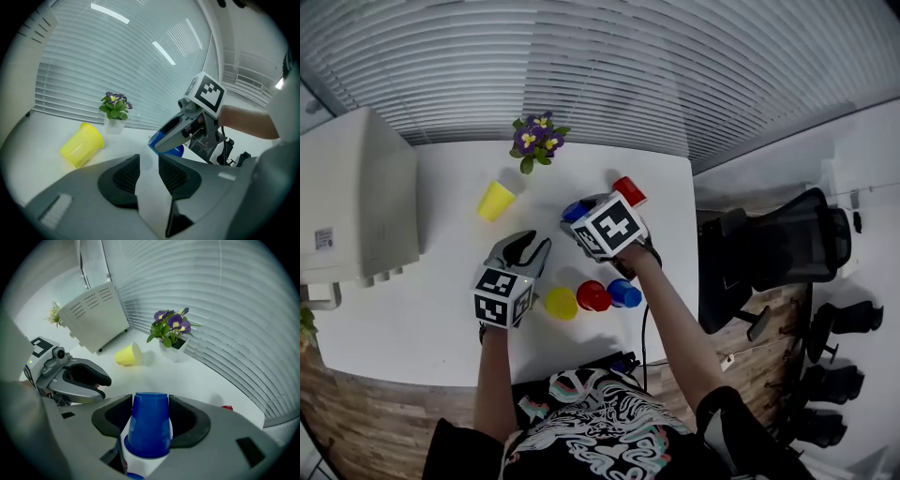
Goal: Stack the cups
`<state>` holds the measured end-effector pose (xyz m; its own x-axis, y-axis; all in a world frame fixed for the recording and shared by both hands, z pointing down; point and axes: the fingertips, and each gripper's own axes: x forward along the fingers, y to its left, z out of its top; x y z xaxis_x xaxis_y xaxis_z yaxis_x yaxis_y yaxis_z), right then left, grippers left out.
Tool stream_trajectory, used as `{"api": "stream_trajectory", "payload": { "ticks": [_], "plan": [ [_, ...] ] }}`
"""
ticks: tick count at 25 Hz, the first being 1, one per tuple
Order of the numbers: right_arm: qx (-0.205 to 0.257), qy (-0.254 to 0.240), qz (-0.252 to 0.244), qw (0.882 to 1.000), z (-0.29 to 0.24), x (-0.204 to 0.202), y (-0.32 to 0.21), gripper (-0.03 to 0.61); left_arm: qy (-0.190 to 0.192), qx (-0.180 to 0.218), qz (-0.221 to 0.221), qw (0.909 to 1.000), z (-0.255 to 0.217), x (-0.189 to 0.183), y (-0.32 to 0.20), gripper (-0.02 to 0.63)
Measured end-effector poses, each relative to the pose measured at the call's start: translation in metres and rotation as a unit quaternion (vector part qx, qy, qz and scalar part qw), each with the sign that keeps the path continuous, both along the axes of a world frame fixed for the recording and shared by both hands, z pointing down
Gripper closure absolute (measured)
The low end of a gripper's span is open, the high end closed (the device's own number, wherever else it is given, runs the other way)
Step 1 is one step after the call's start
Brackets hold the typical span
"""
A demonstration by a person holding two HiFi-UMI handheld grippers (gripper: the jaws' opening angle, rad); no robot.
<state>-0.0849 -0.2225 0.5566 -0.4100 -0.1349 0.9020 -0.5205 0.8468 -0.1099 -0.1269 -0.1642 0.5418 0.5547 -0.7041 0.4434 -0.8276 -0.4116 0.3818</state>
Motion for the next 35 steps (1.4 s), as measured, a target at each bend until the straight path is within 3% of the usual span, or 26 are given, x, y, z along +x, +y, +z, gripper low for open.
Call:
{"api": "stream_trajectory", "payload": {
  "ticks": [8,17,27,35],
  "plan": [
    [0.070,-0.108,0.043,0.991,-0.049,0.028,0.022,0.333,-0.008,0.017,-0.012,0.9998,-0.025,0.015,0.016,0.489],
    [0.149,-0.223,0.091,0.959,-0.090,0.060,0.067,0.331,0.004,0.035,-0.018,0.9992,-0.046,0.027,0.034,0.491],
    [0.218,-0.256,0.124,0.933,-0.100,0.083,0.099,0.331,0.007,0.056,-0.005,0.9984,-0.059,0.043,0.049,0.491],
    [0.247,-0.277,0.144,0.917,-0.097,0.100,0.125,0.331,0.008,0.058,0.020,0.9981,-0.062,0.052,0.061,0.491]
  ]
}}
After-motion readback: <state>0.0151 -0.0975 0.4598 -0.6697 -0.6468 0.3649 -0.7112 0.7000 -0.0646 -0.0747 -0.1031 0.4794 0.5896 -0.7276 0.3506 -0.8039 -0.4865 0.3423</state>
